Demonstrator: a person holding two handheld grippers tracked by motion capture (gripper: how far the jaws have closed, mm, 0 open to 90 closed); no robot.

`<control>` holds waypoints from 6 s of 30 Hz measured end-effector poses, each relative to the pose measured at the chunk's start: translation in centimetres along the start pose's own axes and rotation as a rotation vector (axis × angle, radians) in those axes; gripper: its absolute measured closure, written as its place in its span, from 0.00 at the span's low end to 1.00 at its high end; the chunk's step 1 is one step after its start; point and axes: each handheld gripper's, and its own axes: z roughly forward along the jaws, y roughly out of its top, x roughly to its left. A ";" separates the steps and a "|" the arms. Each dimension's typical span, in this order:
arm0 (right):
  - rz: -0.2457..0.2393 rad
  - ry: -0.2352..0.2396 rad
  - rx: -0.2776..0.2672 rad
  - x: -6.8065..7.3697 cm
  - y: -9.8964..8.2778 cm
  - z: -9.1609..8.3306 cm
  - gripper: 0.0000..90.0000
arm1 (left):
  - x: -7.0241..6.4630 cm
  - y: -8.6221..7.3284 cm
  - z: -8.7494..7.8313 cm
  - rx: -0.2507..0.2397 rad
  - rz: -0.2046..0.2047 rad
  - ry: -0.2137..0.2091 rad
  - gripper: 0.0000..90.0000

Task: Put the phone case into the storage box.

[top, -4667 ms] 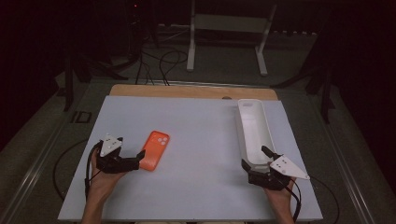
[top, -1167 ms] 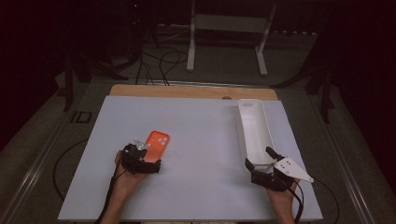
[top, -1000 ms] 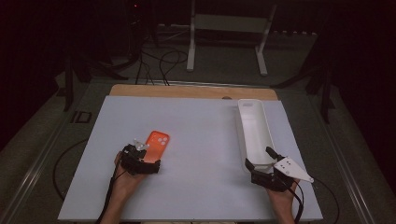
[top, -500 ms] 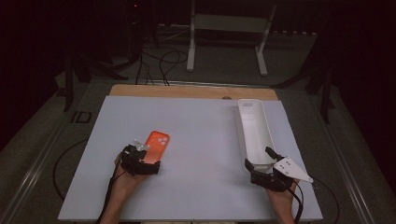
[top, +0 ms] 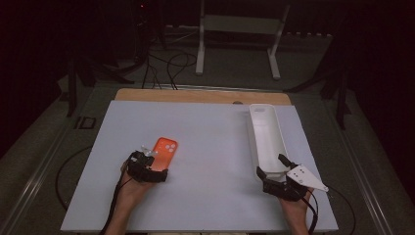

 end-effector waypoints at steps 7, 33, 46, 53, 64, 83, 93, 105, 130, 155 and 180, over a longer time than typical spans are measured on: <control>0.000 0.000 0.001 0.0 0.0 0.0 0.11 | 0.0 -0.2 -0.1 -0.021 0.002 -0.001 0.17; 0.002 0.002 0.007 0.0 0.0 0.2 0.11 | 0.9 -0.2 -1.9 -0.156 -0.034 0.019 0.18; 0.000 0.006 0.007 0.1 0.1 0.2 0.11 | 0.5 0.1 -2.8 -0.195 -0.025 0.014 0.18; 0.008 0.014 0.004 0.2 0.3 0.3 0.11 | 0.0 0.4 -3.4 -0.217 -0.005 0.008 0.18; 0.012 0.072 0.020 1.1 1.5 1.2 0.11 | -0.9 1.1 -4.9 -0.269 0.030 0.000 0.19; 0.025 0.224 0.064 4.9 4.1 5.0 0.11 | -3.5 2.8 -6.9 -0.333 0.090 -0.065 0.19; 0.077 0.288 0.142 5.5 5.3 7.8 0.11 | -5.3 3.6 -8.0 -0.367 0.138 -0.116 0.19; 0.154 0.335 0.181 5.3 6.2 10.1 0.11 | -7.5 4.3 -8.9 -0.384 0.204 -0.163 0.19; 0.332 0.431 0.261 5.2 6.5 11.8 0.11 | -10.3 4.1 -9.6 -0.459 0.280 -0.237 0.19; 0.491 0.618 0.267 5.5 7.2 10.9 0.62 | -11.6 4.0 -6.9 -0.372 0.332 -0.210 0.18; 0.410 0.540 0.256 6.4 7.8 10.5 0.93 | -11.4 3.9 -6.0 -0.352 0.300 -0.190 0.11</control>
